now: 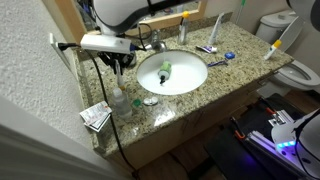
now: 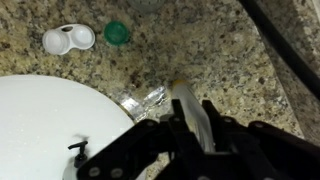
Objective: Move the tube across the sink
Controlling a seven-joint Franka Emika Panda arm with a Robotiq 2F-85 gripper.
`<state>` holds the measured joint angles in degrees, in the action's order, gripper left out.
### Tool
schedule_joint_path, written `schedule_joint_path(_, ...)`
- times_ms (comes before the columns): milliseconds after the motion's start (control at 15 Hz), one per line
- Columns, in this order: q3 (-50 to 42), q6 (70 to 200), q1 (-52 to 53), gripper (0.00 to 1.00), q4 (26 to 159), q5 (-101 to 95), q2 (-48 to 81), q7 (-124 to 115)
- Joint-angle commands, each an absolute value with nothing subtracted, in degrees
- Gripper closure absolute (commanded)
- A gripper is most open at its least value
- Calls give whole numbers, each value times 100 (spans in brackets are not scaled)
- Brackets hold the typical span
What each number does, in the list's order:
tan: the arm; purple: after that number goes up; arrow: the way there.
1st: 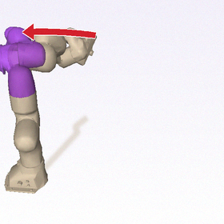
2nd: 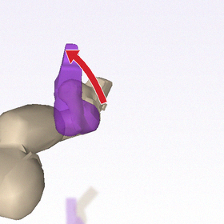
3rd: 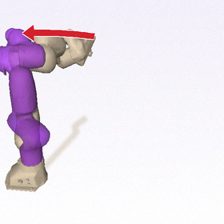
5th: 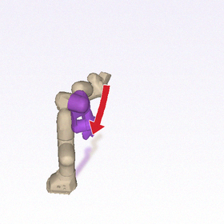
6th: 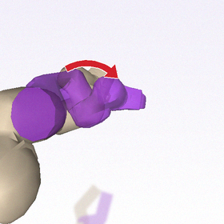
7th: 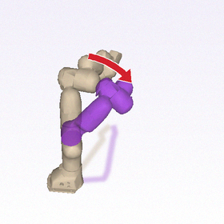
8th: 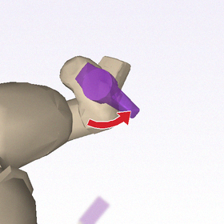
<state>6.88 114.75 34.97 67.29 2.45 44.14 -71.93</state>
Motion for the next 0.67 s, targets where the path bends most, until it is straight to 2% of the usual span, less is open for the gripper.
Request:
schedule_joint_path(0, 550, 11627, 3660, 42, 7128, -12, 4120, -7445)
schedule_joint_path(400, 534, 12549, 3756, 2, 7710, -390, 3618, -7504)
schedule_joint_path(467, 618, 12193, 3710, 0, 7106, -275, 4047, -7408)
schedule_joint_path(533, 618, 12226, 3719, 12, 7143, -286, 3996, -7410)
schedule_joint_path(600, 619, 12221, 3721, 4, 7139, -286, 3994, -7410)
